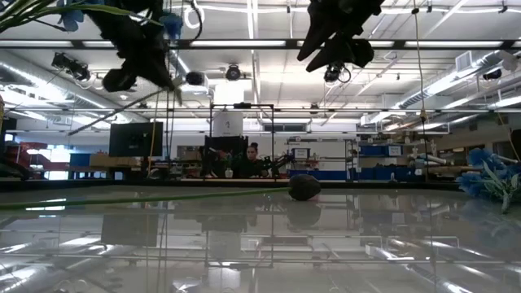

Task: Sort flowers into vase by color
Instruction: Put the top black tulip into the yellow vase

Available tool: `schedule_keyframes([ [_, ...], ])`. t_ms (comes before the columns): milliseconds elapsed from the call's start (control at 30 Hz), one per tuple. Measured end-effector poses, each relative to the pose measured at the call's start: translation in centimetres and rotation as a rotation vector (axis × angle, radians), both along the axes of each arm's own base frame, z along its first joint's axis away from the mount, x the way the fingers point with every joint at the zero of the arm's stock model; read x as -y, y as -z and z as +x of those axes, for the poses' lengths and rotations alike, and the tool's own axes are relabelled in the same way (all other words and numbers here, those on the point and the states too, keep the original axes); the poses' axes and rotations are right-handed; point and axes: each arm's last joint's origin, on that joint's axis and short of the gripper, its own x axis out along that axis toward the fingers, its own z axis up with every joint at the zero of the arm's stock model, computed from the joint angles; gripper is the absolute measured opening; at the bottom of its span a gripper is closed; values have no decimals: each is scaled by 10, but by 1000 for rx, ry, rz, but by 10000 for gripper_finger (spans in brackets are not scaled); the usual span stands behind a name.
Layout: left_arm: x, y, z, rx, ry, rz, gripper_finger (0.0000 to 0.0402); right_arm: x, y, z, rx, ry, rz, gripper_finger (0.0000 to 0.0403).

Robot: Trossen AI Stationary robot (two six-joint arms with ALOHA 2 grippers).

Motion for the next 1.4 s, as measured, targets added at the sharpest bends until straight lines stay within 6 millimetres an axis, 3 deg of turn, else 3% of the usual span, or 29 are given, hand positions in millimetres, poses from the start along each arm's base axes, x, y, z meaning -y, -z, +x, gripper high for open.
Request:
schedule_keyframes([
  [233, 12, -25, 3, 214, 62, 144, 24, -11, 1, 0, -14, 13, 21, 148],
  [633, 29, -54, -37, 336, 118, 384, 25, -20, 2, 0, 12, 97, 130, 148],
  [1000, 51, -71, -72, 492, 355, 526, 24, -24, -22, 18, 347, 162, 237, 148],
  [1200, 67, -76, -90, 587, 478, 574, 16, -45, -37, 24, 530, 214, 247, 148],
  [1400, 81, -83, -122, 728, 567, 644, 15, -77, -39, 20, 592, 304, 259, 148],
])
